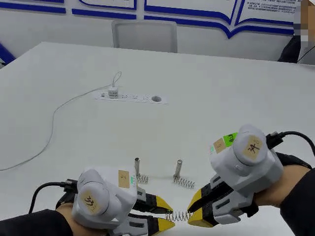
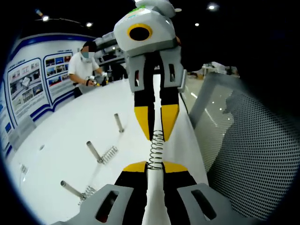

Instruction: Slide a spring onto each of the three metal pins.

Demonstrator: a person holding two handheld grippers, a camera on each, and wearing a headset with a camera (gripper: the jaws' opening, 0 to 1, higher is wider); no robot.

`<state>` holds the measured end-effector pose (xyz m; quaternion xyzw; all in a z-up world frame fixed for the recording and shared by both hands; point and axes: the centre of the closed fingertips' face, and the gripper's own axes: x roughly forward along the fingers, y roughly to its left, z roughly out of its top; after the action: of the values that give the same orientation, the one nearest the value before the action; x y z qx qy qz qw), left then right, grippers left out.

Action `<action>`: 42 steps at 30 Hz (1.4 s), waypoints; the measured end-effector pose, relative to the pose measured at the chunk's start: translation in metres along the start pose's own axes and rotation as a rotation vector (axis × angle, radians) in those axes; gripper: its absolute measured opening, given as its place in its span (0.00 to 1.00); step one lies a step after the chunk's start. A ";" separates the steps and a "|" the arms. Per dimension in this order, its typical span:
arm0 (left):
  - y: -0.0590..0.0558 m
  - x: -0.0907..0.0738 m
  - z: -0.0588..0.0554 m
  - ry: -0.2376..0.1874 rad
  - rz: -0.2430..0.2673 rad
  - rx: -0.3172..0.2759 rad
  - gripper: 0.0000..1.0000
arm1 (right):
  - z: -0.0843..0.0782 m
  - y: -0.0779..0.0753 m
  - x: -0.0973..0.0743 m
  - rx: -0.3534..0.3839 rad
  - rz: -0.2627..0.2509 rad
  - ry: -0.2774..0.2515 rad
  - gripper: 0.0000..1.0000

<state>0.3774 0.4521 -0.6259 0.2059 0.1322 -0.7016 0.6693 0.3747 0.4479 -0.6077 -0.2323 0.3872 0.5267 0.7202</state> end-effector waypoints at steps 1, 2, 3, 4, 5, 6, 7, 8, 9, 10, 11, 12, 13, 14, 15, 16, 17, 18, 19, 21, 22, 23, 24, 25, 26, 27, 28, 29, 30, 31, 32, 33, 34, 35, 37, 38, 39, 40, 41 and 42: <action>0.000 0.000 0.000 -0.001 0.001 -0.004 0.12 | 0.006 -0.001 -0.003 -0.003 -0.004 -0.025 0.11; 0.001 0.000 0.000 -0.001 0.002 -0.005 0.12 | 0.009 -0.001 -0.004 -0.002 -0.006 -0.036 0.11; 0.001 -0.001 0.001 -0.001 0.003 -0.006 0.12 | 0.014 -0.001 -0.006 -0.006 -0.009 -0.051 0.11; 0.001 -0.001 0.001 -0.001 0.003 -0.007 0.12 | 0.016 0.000 -0.007 -0.009 -0.010 -0.057 0.11; 0.001 -0.001 0.002 -0.001 0.004 -0.008 0.12 | 0.018 0.000 -0.007 -0.011 -0.012 -0.061 0.11; 0.000 -0.001 0.001 0.000 0.006 -0.008 0.12 | 0.021 0.001 -0.007 -0.016 -0.012 -0.071 0.11; 0.000 0.000 0.001 0.001 0.006 -0.008 0.12 | 0.022 0.002 -0.006 -0.019 -0.012 -0.074 0.11; -0.001 0.000 0.001 0.002 0.005 -0.009 0.12 | 0.024 0.003 -0.006 -0.024 -0.013 -0.081 0.11; -0.002 0.000 0.001 0.002 0.005 -0.010 0.12 | 0.026 0.004 -0.005 -0.027 -0.013 -0.083 0.11; -0.003 0.000 0.001 0.002 0.004 -0.011 0.12 | 0.027 0.005 -0.005 -0.031 -0.012 -0.086 0.11; -0.004 0.000 0.001 0.002 0.002 -0.012 0.12 | 0.029 0.006 -0.004 -0.037 -0.013 -0.089 0.11; -0.005 0.000 0.001 0.001 0.001 -0.013 0.12 | 0.030 0.007 -0.004 -0.040 -0.011 -0.092 0.11; -0.006 0.001 0.001 -0.001 0.001 -0.014 0.11 | 0.031 0.007 -0.003 -0.043 -0.009 -0.093 0.11; -0.006 0.001 0.001 -0.002 0.002 -0.015 0.11 | 0.031 0.008 -0.003 -0.046 -0.008 -0.093 0.11; -0.006 0.001 0.001 -0.005 0.002 -0.018 0.11 | 0.032 0.007 -0.003 -0.048 -0.008 -0.093 0.11; -0.005 0.000 0.002 -0.008 0.004 -0.022 0.11 | 0.033 0.007 -0.003 -0.051 -0.009 -0.092 0.11; -0.004 0.000 0.002 -0.012 0.007 -0.026 0.11 | 0.033 0.006 -0.003 -0.053 -0.010 -0.091 0.12; -0.003 -0.001 0.003 -0.017 0.010 -0.030 0.11 | 0.034 0.005 -0.004 -0.049 -0.008 -0.091 0.12; -0.002 -0.002 0.003 -0.020 0.012 -0.033 0.11 | 0.034 0.005 -0.004 -0.046 -0.005 -0.091 0.12; -0.001 -0.003 0.004 -0.035 0.018 -0.044 0.11 | 0.034 0.005 -0.004 -0.044 -0.004 -0.086 0.12; 0.000 -0.003 0.005 -0.039 0.020 -0.047 0.11 | 0.034 0.004 -0.004 -0.045 -0.006 -0.086 0.14; 0.001 -0.003 0.005 -0.040 0.026 -0.047 0.11 | 0.033 0.004 -0.003 -0.037 -0.004 -0.084 0.17; 0.002 -0.003 0.005 -0.039 0.031 -0.046 0.11 | 0.032 0.004 -0.002 -0.034 -0.001 -0.079 0.17; 0.002 -0.003 0.005 -0.041 0.034 -0.047 0.11 | 0.031 0.005 -0.002 -0.035 -0.002 -0.074 0.17; 0.003 -0.004 0.004 -0.046 0.034 -0.053 0.11 | 0.029 0.004 0.000 -0.038 -0.009 -0.066 0.17; 0.002 -0.004 0.004 -0.047 0.034 -0.053 0.11 | 0.029 0.004 0.000 -0.039 -0.010 -0.064 0.17; 0.002 -0.004 0.004 -0.047 0.034 -0.053 0.11 | 0.028 0.005 0.000 -0.036 -0.009 -0.061 0.16; 0.002 -0.004 0.003 -0.046 0.032 -0.053 0.11 | 0.029 0.005 0.001 -0.038 -0.011 -0.063 0.14; 0.001 -0.003 0.003 -0.047 0.031 -0.052 0.11 | 0.030 0.005 0.001 -0.038 -0.013 -0.067 0.14; 0.001 -0.003 0.003 -0.048 0.029 -0.052 0.11 | 0.030 0.005 0.001 -0.035 -0.014 -0.067 0.13; 0.001 -0.003 0.003 -0.050 0.028 -0.052 0.11 | 0.031 0.004 0.001 -0.035 -0.016 -0.070 0.12; 0.001 -0.003 0.003 -0.053 0.028 -0.054 0.11 | 0.031 0.004 0.001 -0.031 -0.015 -0.072 0.12; 0.001 -0.003 0.003 -0.056 0.029 -0.055 0.11 | 0.031 0.004 0.001 -0.031 -0.016 -0.071 0.12; 0.001 -0.003 0.003 -0.058 0.029 -0.056 0.11 | 0.032 0.004 0.001 -0.033 -0.019 -0.071 0.12; 0.003 -0.003 0.004 -0.063 0.031 -0.057 0.11 | 0.034 0.003 0.000 -0.034 -0.023 -0.074 0.12; 0.003 -0.003 0.005 -0.068 0.033 -0.059 0.11 | 0.035 0.003 0.000 -0.036 -0.027 -0.077 0.12; 0.004 -0.003 0.006 -0.071 0.033 -0.059 0.11 | 0.036 0.003 -0.001 -0.036 -0.028 -0.078 0.12; 0.004 -0.003 0.006 -0.072 0.033 -0.059 0.11 | 0.036 0.003 -0.001 -0.035 -0.029 -0.079 0.12; 0.004 -0.003 0.007 -0.075 0.031 -0.058 0.11 | 0.036 0.002 -0.002 -0.035 -0.033 -0.079 0.12; 0.005 -0.003 0.007 -0.076 0.034 -0.057 0.12 | 0.036 0.002 -0.002 -0.036 -0.037 -0.079 0.12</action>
<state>0.3813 0.4509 -0.6179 0.1620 0.1231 -0.6933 0.6913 0.3840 0.4746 -0.5846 -0.2314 0.3446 0.5288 0.7403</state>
